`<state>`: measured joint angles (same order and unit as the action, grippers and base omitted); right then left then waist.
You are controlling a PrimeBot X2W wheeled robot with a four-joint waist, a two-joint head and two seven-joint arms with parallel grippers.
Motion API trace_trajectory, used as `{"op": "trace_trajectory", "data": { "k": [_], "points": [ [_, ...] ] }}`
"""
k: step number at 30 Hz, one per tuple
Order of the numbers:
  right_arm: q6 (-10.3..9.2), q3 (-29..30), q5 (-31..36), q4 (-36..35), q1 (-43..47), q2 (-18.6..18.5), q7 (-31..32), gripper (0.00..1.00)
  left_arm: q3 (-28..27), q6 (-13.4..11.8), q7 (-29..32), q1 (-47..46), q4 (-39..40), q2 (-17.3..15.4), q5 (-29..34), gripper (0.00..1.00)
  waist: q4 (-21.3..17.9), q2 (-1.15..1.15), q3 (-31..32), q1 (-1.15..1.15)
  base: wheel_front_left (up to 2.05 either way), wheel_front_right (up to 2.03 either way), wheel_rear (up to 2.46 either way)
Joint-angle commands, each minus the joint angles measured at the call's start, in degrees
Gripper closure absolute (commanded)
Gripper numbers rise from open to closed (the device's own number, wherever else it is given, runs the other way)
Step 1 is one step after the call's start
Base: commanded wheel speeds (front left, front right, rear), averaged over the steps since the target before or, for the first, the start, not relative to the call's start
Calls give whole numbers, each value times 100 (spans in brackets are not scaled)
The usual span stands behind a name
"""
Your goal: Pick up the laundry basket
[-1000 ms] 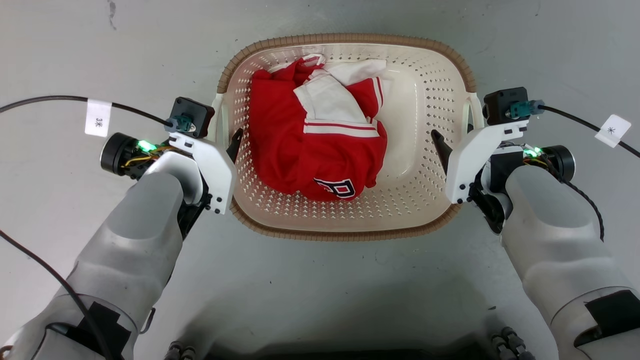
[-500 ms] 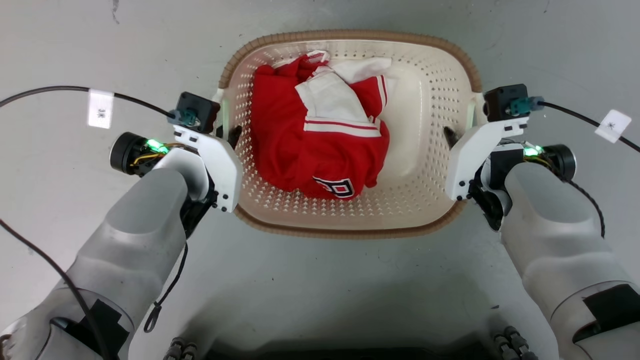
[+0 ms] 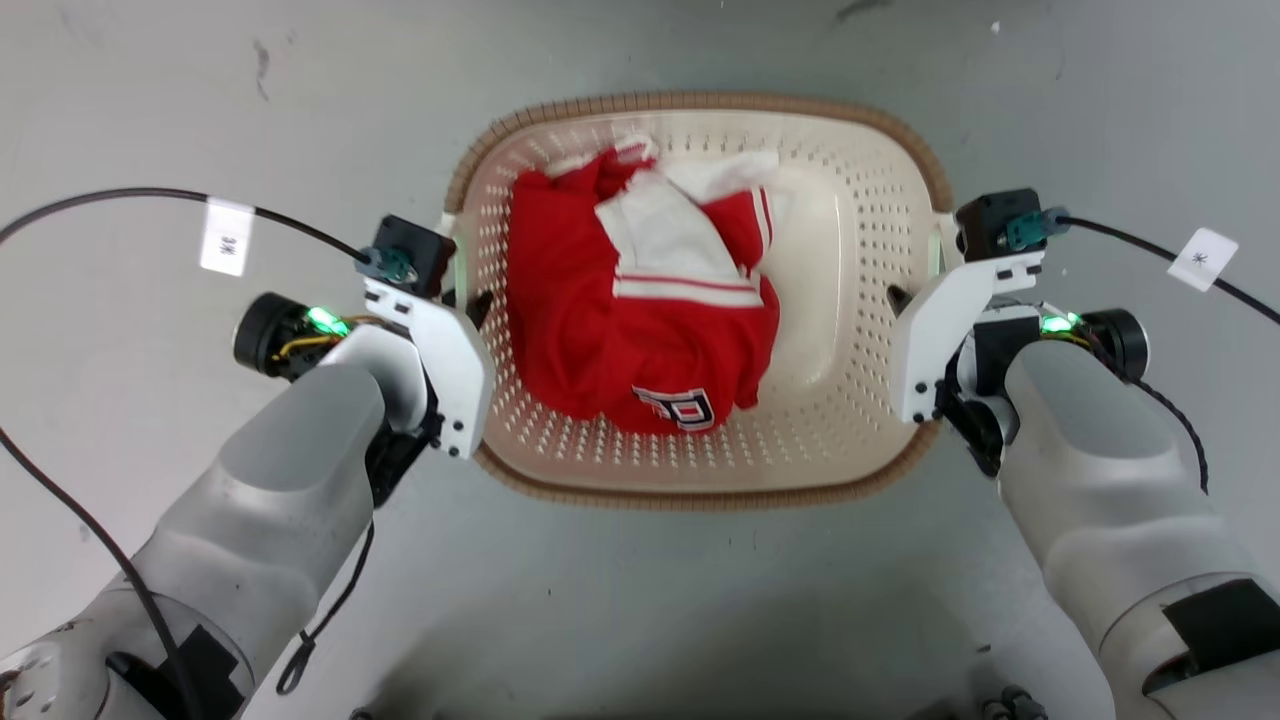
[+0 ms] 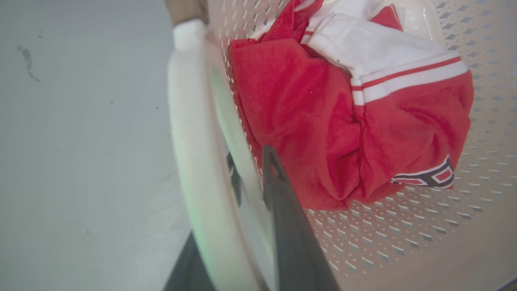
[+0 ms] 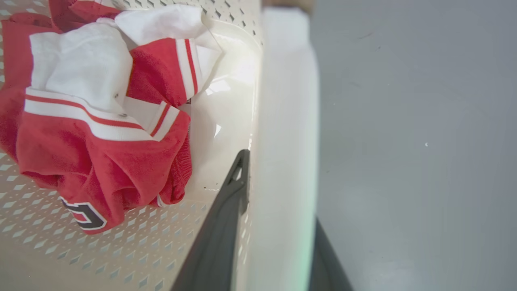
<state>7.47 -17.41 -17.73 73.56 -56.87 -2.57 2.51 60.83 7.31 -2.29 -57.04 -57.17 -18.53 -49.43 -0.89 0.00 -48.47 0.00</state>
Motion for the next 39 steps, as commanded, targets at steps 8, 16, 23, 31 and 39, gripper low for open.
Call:
{"op": "trace_trajectory", "data": {
  "k": [8, 16, 23, 31, 39],
  "points": [
    [33, -670, -191, -202, 476, -19, 1414, 100, 900, 42, 810, 155, 748, -341, -788, 100, -91, 0, 1137, 0, 0, 0, 0],
    [38, -1325, -633, -577, 644, -23, 2507, 100, 1242, 47, 1934, 408, 1384, -871, -1315, 100, -324, 0, 2182, 0, 0, 0, 0],
    [39, -1734, -778, -586, 715, -41, 3172, 100, 1289, 49, 2661, 703, 1725, -1083, -1290, 100, -407, 0, 2944, 0, 0, 0, 0],
    [44, -2025, -1254, -708, 996, -5, 3882, 100, 1288, 75, 3408, 1100, 2064, -969, -1813, 100, -441, 0, 3705, 0, 0, 0, 0],
    [44, -2162, -1633, -723, 1172, -5, 4301, 100, 1271, 77, 3901, 1288, 2255, -1072, -2230, 100, -471, 0, 4360, 0, 0, 0, 0]
  ]
}}
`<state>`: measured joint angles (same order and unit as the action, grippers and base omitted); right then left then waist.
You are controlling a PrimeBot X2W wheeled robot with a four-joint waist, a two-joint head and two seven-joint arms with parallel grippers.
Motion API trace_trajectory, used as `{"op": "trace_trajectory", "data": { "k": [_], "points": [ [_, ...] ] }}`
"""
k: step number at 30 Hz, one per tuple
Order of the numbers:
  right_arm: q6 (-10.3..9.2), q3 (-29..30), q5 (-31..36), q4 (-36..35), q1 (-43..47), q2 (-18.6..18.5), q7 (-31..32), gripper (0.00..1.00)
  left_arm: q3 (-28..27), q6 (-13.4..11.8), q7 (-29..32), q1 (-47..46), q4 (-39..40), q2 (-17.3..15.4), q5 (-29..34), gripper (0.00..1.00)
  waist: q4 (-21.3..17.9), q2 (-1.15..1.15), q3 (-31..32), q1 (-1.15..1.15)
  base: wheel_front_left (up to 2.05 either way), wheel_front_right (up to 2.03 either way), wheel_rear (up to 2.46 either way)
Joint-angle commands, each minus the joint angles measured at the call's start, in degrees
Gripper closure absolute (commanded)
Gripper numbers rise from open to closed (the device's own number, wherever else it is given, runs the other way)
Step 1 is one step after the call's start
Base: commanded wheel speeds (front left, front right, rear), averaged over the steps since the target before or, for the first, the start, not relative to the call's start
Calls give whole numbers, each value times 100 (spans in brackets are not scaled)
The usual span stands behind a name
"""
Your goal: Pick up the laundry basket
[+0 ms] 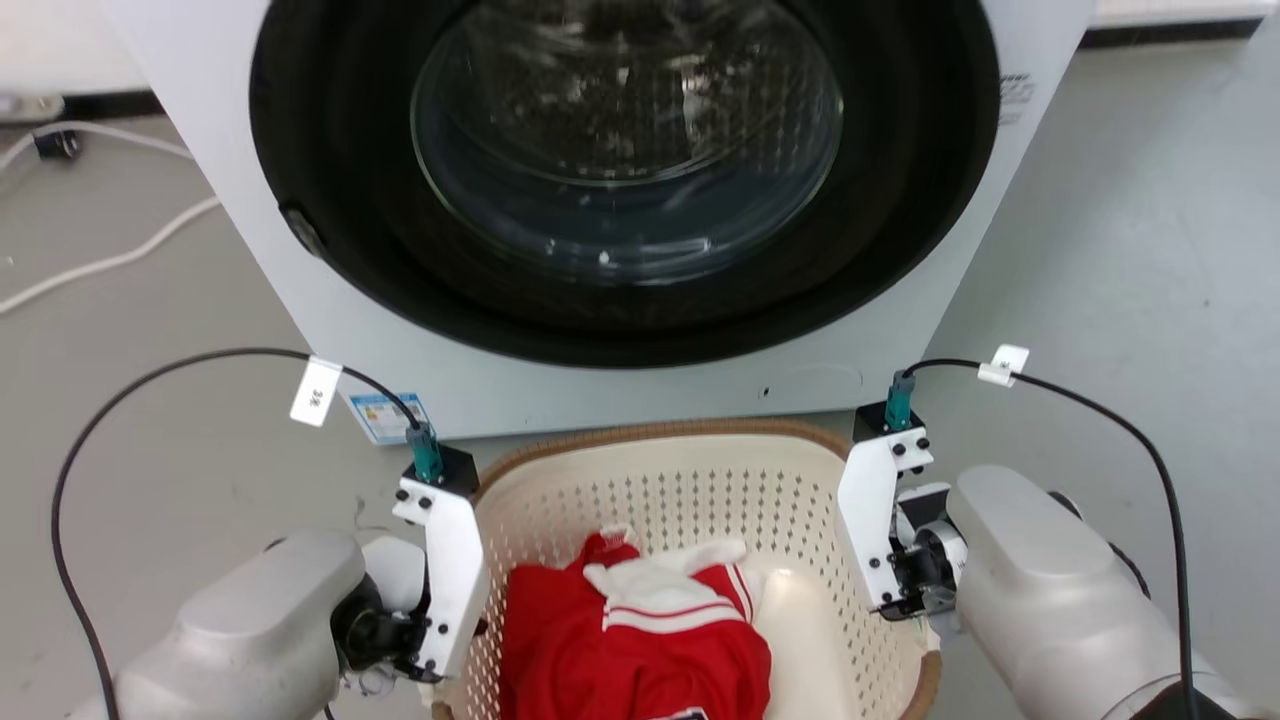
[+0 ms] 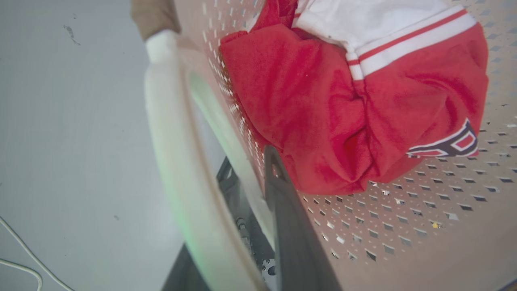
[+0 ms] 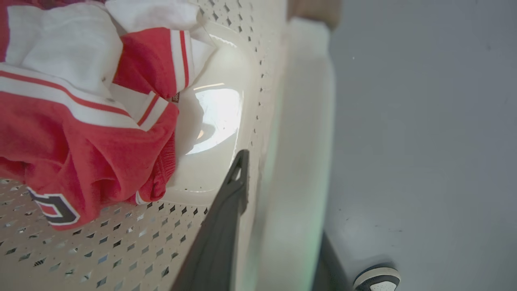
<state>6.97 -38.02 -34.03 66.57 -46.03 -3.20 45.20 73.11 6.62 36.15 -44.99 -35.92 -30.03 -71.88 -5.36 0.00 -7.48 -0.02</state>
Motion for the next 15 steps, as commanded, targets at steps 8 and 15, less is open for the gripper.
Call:
{"op": "trace_trajectory", "data": {
  "k": [8, 15],
  "points": [
    [94, -189, -141, 43, 55, 58, 130, 100, 40, 146, 162, 179, 169, 78, -38, 100, -5, 0, 688, 2, 0, 0, 0],
    [94, -276, -243, 47, -18, 58, 192, 100, 40, 146, 349, 46, 215, 18, -69, 100, -14, 0, 826, 2, 0, 0, 0]
  ]
}}
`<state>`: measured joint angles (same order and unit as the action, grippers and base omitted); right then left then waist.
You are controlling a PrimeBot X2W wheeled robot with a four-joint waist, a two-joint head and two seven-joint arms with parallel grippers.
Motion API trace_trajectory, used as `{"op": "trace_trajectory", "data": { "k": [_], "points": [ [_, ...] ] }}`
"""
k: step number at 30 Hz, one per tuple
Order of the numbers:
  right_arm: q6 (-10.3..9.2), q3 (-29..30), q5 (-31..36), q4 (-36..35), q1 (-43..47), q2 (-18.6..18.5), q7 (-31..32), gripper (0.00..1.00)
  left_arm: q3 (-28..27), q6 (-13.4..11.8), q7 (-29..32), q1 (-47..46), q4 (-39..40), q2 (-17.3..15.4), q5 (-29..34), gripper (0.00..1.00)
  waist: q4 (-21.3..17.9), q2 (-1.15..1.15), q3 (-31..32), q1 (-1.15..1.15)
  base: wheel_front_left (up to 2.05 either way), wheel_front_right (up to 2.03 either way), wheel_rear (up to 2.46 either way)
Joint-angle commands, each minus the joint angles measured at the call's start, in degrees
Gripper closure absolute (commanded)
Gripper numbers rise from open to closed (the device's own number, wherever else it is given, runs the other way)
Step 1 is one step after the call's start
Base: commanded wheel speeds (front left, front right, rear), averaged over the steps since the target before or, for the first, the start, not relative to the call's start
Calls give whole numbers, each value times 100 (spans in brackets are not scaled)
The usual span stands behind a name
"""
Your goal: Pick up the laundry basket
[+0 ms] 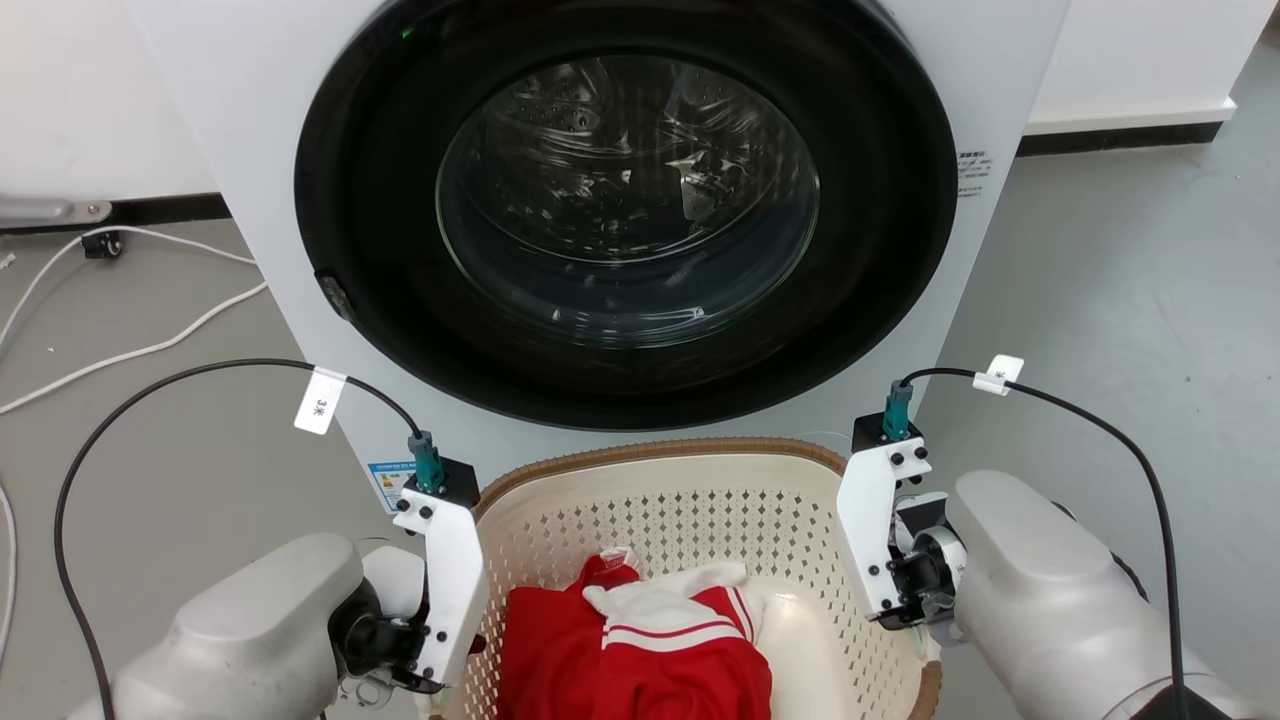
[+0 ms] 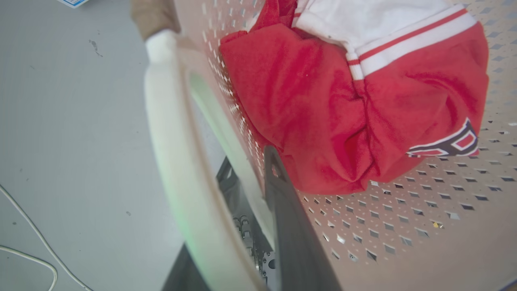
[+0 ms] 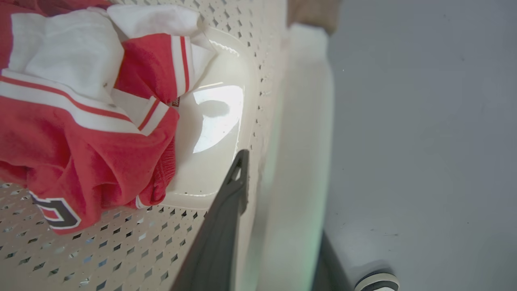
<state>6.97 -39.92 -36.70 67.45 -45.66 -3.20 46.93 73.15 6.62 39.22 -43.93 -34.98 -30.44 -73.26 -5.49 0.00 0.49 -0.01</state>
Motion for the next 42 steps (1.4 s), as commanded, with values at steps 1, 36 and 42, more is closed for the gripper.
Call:
{"op": "trace_trajectory", "data": {
  "k": [1, 36, 42],
  "points": [
    [94, -100, 3, -37, -51, 58, 27, 100, 36, 146, 60, -55, 120, 65, 72, 100, 0, 0, 48, 1, 0, 0, 0],
    [94, -427, -393, 122, -174, 62, -47, 100, 31, 146, 80, -192, -70, 173, 2, 100, 31, 0, 152, 1, 0, 0, 0],
    [95, -465, -451, 147, -194, 62, -66, 100, 31, 147, 102, -188, -80, 157, -20, 100, 42, 0, 156, 1, 0, 0, 0]
  ]
}}
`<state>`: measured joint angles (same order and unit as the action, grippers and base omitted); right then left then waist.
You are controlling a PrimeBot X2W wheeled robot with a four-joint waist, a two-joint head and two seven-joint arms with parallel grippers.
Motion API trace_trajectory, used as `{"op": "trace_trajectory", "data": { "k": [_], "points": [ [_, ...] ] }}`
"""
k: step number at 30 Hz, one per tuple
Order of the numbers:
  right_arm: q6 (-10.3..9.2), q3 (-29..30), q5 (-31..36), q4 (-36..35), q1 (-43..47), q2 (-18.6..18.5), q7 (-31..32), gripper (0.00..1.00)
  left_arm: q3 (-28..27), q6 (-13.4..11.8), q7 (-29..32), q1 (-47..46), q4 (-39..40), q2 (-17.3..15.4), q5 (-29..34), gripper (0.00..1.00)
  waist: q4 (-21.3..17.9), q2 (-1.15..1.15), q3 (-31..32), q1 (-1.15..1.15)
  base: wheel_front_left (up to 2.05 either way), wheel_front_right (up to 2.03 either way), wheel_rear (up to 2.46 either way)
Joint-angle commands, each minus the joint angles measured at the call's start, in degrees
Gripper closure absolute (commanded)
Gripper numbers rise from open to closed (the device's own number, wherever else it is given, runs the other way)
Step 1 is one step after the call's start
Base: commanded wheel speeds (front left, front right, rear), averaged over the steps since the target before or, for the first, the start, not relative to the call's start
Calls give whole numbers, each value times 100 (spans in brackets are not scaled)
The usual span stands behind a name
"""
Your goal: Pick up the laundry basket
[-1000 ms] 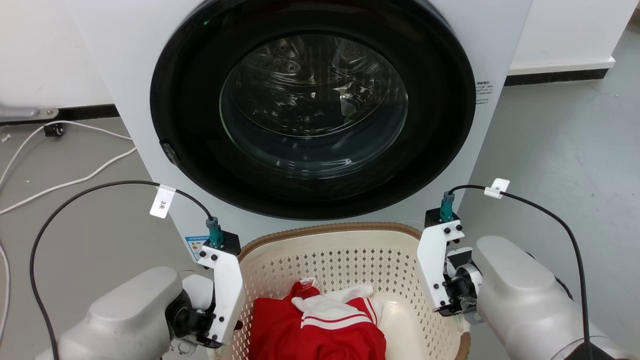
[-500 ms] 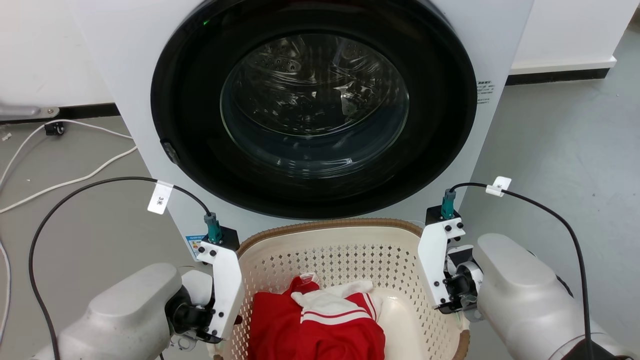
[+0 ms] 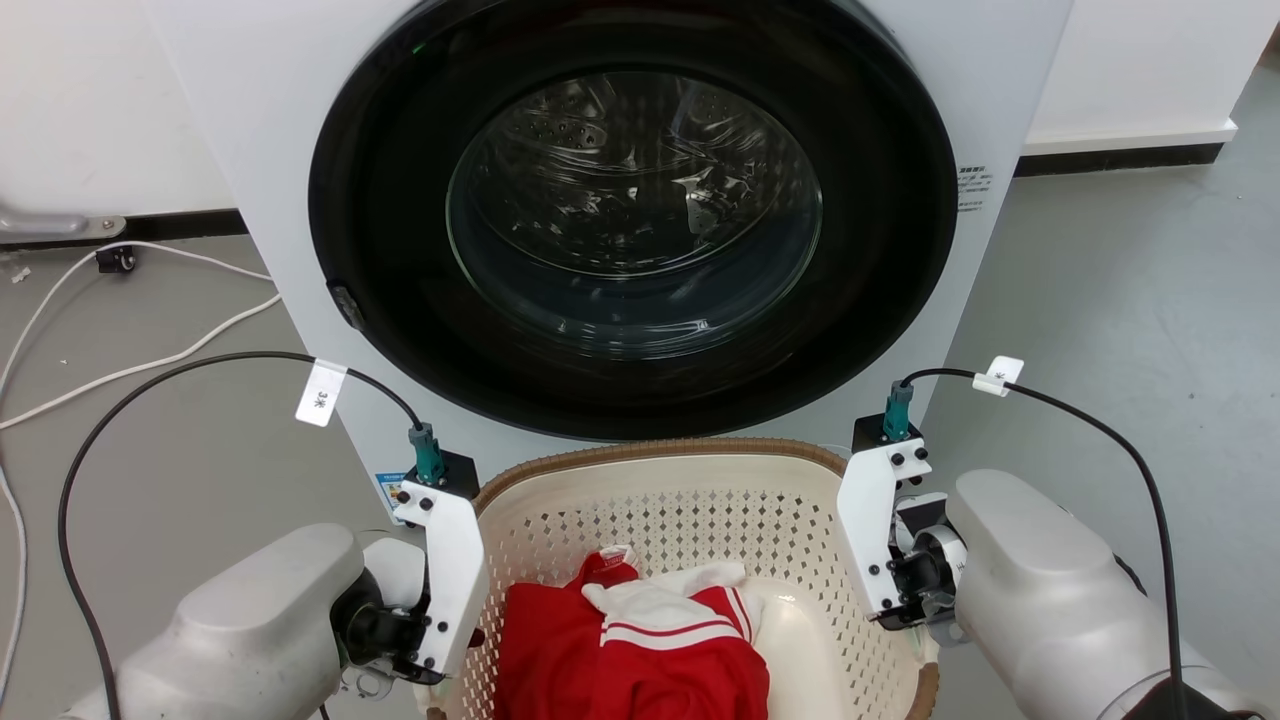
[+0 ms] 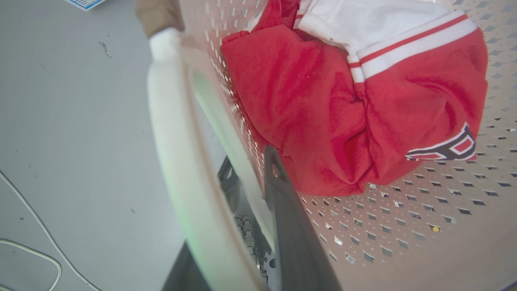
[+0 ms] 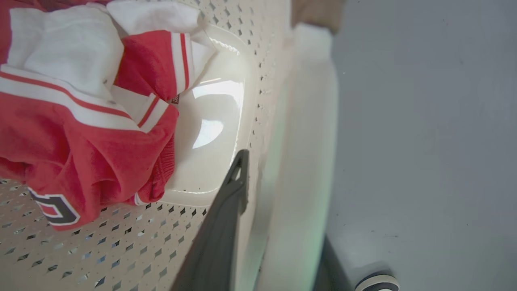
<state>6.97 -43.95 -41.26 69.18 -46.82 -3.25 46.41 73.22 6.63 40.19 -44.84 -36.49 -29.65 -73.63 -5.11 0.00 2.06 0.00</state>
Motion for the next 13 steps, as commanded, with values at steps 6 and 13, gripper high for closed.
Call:
{"op": "trace_trajectory", "data": {
  "k": [6, 13],
  "points": [
    [95, -88, -63, -29, -97, 66, -33, 100, 24, 145, -53, -114, 39, 94, -34, 100, 6, 0, -25, 0, 0, 0, 0],
    [94, -142, -134, -37, -111, 68, -44, 100, 24, 145, -33, -115, 46, 95, 5, 100, 11, 0, -30, 0, 0, 0, 0]
  ]
}}
